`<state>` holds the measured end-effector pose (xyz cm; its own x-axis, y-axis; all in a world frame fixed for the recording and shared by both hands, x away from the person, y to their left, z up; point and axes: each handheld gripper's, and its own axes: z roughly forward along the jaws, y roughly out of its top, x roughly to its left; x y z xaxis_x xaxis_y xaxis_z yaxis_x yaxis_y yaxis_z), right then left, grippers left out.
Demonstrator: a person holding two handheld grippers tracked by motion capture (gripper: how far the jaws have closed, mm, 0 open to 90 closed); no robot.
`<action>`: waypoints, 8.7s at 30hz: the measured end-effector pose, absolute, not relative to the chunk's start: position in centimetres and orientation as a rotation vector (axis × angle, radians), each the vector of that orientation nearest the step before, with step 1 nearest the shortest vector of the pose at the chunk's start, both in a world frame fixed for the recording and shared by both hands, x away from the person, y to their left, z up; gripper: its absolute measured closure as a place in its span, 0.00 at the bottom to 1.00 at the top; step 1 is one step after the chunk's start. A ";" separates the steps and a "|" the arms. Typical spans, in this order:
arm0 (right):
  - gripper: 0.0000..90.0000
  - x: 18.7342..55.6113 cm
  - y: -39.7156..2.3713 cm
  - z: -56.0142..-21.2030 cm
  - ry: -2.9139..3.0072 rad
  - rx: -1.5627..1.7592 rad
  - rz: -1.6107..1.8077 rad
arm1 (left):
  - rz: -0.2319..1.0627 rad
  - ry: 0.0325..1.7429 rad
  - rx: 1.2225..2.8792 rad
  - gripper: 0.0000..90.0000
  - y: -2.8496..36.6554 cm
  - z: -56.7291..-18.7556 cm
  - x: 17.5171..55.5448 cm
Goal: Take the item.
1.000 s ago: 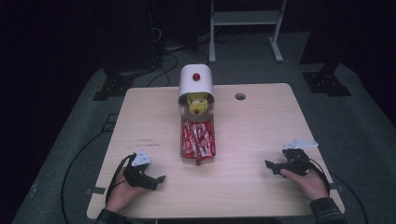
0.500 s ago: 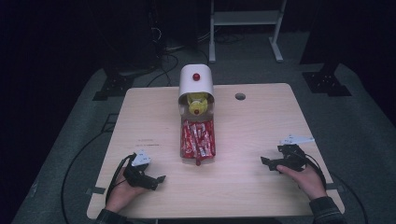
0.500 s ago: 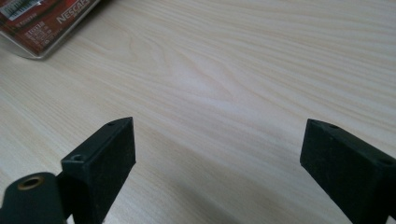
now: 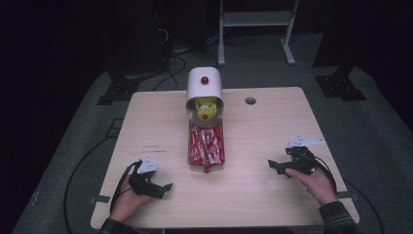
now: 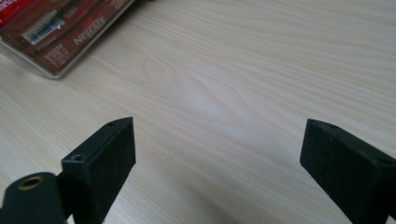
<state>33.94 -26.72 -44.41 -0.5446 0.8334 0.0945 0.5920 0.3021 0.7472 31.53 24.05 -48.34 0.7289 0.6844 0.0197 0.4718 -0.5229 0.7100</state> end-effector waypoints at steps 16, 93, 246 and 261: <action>0.11 34.9 -25.1 -43.1 2.281 1.236 1.125 | 0.388 0.869 2.222 0.00 24.0 -48.3 31.5; 0.16 39.4 -12.4 -40.1 2.457 1.010 1.264 | 0.391 0.866 2.221 0.00 24.1 -48.4 31.5; 0.91 40.2 -19.2 -44.7 2.431 1.192 1.145 | 0.388 0.869 2.222 0.00 24.0 -48.3 31.5; 0.88 40.6 -18.8 -46.5 2.464 1.220 1.098 | 0.386 0.869 2.222 0.00 24.0 -48.3 31.5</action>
